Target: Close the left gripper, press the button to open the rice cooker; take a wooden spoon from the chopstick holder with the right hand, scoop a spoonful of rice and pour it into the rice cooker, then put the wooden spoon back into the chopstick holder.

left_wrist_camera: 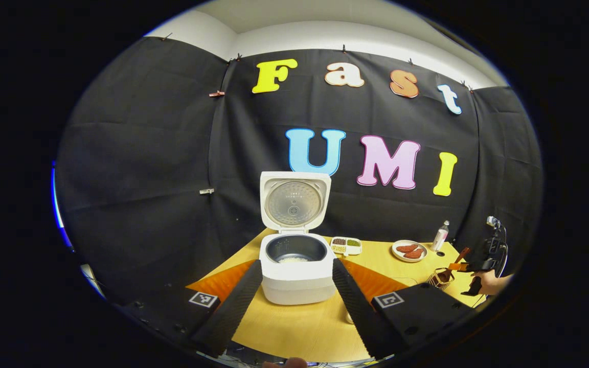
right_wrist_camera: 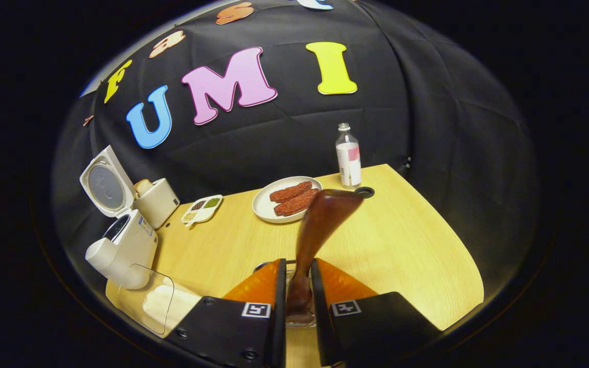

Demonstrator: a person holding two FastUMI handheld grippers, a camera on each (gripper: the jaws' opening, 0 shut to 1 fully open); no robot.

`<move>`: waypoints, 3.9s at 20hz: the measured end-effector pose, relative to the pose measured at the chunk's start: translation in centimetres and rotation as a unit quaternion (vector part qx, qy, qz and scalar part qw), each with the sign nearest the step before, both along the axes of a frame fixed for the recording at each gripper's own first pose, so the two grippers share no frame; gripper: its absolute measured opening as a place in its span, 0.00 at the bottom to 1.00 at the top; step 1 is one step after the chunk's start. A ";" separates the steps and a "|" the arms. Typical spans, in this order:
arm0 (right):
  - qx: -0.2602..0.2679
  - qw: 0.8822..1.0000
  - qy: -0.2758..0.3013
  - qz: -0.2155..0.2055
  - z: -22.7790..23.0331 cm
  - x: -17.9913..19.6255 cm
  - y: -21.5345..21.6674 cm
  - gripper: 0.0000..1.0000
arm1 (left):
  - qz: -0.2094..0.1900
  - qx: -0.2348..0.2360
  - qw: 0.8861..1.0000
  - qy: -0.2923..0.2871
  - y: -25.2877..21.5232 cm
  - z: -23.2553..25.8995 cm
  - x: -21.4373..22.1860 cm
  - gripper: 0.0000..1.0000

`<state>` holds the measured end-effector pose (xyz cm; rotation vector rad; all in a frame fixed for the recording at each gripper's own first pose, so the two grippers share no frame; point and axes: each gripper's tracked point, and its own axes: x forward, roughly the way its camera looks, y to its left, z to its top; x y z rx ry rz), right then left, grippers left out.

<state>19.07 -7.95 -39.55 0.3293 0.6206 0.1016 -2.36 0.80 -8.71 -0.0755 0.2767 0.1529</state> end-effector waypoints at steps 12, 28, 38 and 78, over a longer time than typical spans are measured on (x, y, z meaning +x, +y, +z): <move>-0.030 0.999 -0.027 -0.033 7.4 -6.7 -2.9 0.99 | -0.047 -0.010 0.998 -0.049 0.4 2.7 0.4 0.95; -0.084 0.989 -0.118 -0.040 20.0 -14.9 -0.8 0.99 | -0.089 0.010 0.988 -0.125 3.2 9.6 7.1 0.95; -0.106 0.985 -0.133 -0.038 22.9 -17.0 0.8 0.98 | -0.087 0.001 0.984 -0.153 4.7 13.2 15.4 0.95; -0.158 0.972 -0.128 -0.114 26.9 -17.9 -3.5 0.98 | -0.038 0.020 0.999 -0.006 4.4 -2.2 33.2 0.98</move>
